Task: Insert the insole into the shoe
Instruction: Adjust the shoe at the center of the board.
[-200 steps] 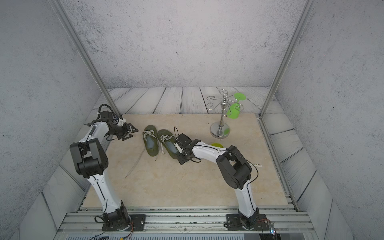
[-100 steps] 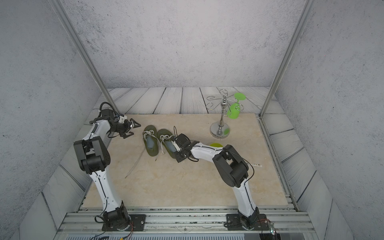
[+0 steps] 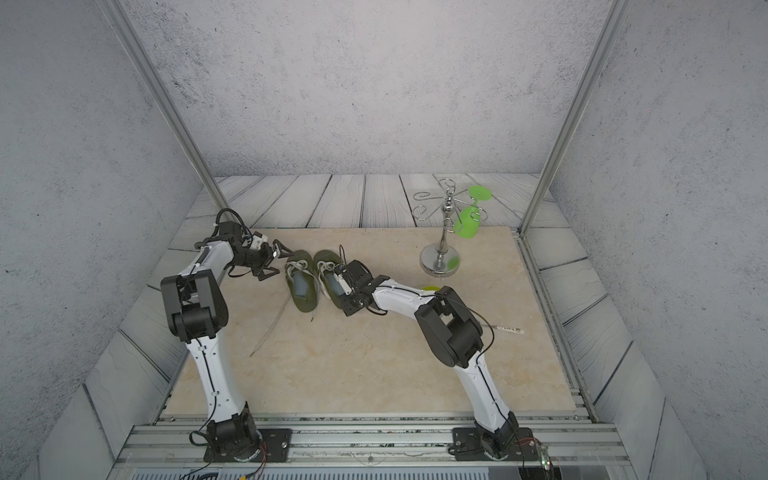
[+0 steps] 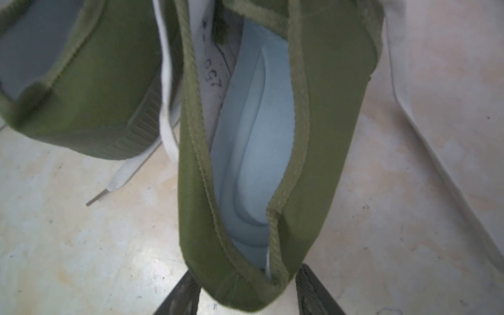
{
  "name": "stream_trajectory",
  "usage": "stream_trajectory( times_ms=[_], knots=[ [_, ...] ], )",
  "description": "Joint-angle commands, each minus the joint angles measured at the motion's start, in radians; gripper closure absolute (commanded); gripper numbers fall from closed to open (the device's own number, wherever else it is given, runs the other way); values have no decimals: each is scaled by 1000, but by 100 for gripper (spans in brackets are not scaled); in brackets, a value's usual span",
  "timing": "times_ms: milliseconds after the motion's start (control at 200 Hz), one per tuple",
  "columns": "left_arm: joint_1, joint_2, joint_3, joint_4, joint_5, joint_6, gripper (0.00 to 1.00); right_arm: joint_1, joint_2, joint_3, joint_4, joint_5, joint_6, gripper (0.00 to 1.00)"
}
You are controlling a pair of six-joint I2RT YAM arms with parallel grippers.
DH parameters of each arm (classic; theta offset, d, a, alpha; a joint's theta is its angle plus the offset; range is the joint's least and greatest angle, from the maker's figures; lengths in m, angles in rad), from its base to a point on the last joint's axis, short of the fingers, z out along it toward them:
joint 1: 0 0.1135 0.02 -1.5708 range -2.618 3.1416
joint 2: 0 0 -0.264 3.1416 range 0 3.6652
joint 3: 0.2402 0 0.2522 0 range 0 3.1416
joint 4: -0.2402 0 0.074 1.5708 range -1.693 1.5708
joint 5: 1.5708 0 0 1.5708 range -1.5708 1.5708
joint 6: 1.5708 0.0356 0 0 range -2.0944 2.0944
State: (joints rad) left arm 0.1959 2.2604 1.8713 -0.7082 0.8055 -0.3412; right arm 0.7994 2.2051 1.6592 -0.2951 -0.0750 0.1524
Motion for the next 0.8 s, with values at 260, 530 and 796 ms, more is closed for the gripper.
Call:
stream_trajectory(
  times_ms=[260, 530, 796],
  knots=[
    [-62, 33, 11, 21, 46, -14, 1, 0, 22, 36, -27, -37, -8, 43],
    [-81, 24, 5, 27, 28, -21, 1, 0, -158, -113, -17, 12, -4, 42],
    [-13, -58, -38, 48, -49, -51, 1, 0, -222, -122, -54, 31, -16, 42]
  ],
)
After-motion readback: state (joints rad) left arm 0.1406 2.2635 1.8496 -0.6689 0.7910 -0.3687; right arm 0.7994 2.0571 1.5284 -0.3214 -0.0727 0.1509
